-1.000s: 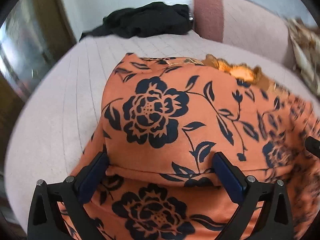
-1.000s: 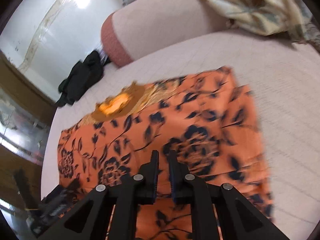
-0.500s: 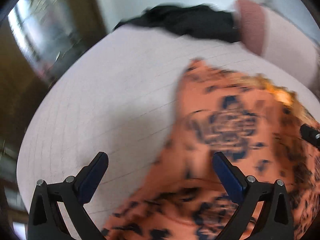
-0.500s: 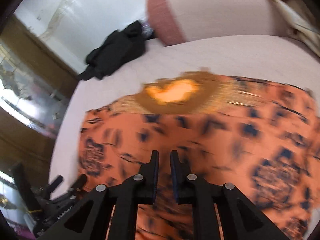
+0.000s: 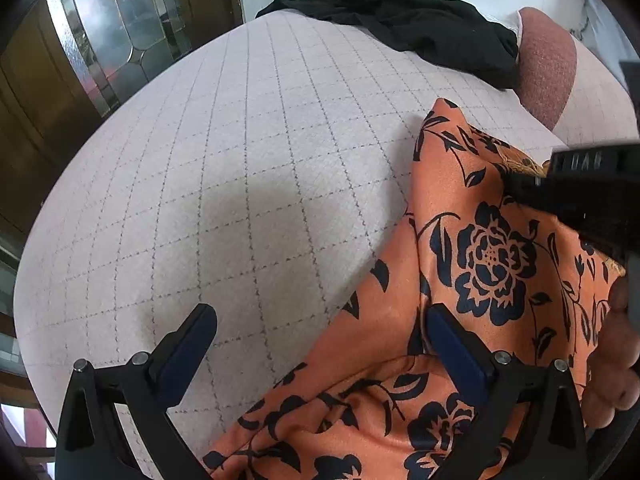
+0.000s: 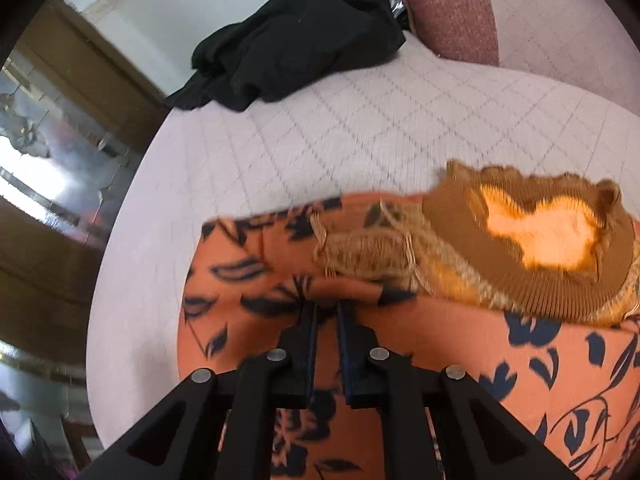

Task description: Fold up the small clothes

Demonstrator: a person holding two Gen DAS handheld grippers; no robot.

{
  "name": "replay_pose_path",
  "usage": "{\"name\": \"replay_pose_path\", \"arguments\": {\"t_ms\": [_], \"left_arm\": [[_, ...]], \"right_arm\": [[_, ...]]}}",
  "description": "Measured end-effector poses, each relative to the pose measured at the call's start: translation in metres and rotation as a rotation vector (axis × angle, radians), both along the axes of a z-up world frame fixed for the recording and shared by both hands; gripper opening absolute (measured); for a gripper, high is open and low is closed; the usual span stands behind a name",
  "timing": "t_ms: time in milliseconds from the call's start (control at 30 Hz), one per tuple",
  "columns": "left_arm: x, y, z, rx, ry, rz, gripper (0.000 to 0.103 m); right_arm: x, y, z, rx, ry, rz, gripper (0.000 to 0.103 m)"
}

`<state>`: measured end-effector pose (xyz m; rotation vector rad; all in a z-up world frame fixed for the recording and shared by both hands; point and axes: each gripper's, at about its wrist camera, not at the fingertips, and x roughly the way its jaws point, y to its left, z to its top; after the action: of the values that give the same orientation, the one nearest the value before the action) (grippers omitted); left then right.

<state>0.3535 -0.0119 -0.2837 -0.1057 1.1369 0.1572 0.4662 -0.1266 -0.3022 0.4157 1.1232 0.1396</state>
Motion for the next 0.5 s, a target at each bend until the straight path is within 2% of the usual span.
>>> {"name": "replay_pose_path", "arguments": {"t_ms": [133, 200, 300, 367, 500], "left_arm": [[-0.001, 0.005, -0.003, -0.019, 0.008, -0.003, 0.103], [-0.003, 0.008, -0.002, -0.02, 0.008, -0.006, 0.103], [-0.001, 0.009, -0.003, -0.015, 0.007, -0.013, 0.103], [-0.001, 0.009, -0.005, -0.013, 0.008, -0.017, 0.103], [-0.001, 0.007, -0.001, -0.014, 0.01, -0.02, 0.103]], "right_arm": [[0.005, 0.022, 0.021, 0.024, -0.07, 0.075, 0.014], [0.009, 0.031, 0.025, 0.034, -0.071, 0.118, 0.014], [0.022, 0.048, 0.015, 0.089, -0.01, 0.168, 0.014], [0.036, 0.056, 0.0, 0.046, 0.038, 0.163, 0.015], [0.051, 0.057, -0.005, 0.019, -0.007, 0.127, 0.012]]}}
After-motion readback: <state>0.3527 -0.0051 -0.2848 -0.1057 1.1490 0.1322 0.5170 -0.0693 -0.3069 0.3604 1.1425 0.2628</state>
